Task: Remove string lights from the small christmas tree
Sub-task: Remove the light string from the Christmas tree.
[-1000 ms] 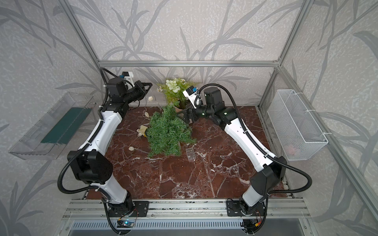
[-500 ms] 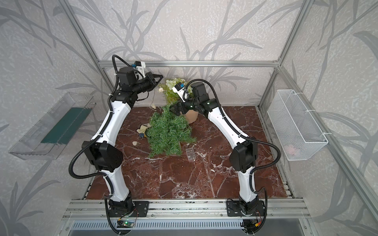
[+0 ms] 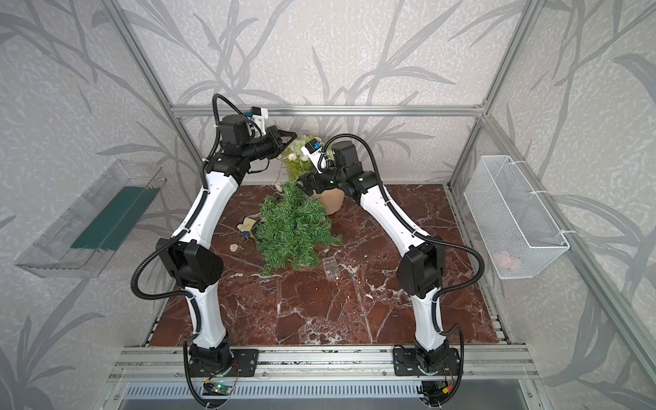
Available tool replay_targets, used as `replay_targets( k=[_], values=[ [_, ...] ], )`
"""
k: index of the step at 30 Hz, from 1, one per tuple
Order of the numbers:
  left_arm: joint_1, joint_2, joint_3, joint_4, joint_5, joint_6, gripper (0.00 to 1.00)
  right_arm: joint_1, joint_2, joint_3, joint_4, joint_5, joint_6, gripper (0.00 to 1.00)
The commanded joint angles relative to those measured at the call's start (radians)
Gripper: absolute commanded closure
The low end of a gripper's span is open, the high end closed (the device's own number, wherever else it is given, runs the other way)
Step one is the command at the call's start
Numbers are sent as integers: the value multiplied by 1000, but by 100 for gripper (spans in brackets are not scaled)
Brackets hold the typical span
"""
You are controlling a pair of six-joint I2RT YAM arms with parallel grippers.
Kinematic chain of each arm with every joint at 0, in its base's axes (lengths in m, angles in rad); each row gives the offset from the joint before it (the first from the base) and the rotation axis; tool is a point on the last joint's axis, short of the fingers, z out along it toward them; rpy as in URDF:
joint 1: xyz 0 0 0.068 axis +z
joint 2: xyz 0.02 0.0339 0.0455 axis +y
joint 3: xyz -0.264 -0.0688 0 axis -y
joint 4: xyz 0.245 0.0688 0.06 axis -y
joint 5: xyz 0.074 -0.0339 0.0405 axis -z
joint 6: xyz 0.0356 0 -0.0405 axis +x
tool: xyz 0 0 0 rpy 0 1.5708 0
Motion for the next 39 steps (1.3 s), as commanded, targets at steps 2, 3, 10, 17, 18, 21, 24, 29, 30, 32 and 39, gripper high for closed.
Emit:
replay_targets(
  k=[2, 3, 10, 17, 18, 21, 24, 29, 30, 32, 39],
  values=[
    [-5, 6, 36, 42, 70, -49, 100, -32, -52, -42, 71, 28, 14, 12],
    [-8, 7, 32, 58, 85, -68, 100, -38, -49, -44, 82, 19, 22, 12],
    [-36, 6, 9, 138, 138, -154, 100, -40, 27, 34, 78, -33, 63, 13],
    [-57, 2, -36, 257, 184, -257, 100, -41, 96, 124, 68, -25, 89, 16],
    [-57, 2, -40, 264, 187, -263, 100, -41, 101, 133, 62, -19, 89, 16],
    [-59, -6, -49, 268, 189, -266, 100, -41, 102, 142, 63, 1, 88, 21],
    [-60, -20, -65, 277, 191, -272, 100, -40, 93, 133, 65, 11, 83, 43],
    [-60, -41, -74, 243, 186, -241, 100, -40, 24, 19, 129, 29, 76, 74],
    [-60, -45, -74, 223, 181, -224, 100, -43, 2, -18, 153, 35, 77, 80],
    [-60, -55, -80, 180, 170, -187, 100, -44, -40, -88, 193, 49, 78, 92],
    [-62, -99, -92, -1, 108, -33, 100, -79, -164, -262, 270, 80, 100, 100]
  ],
)
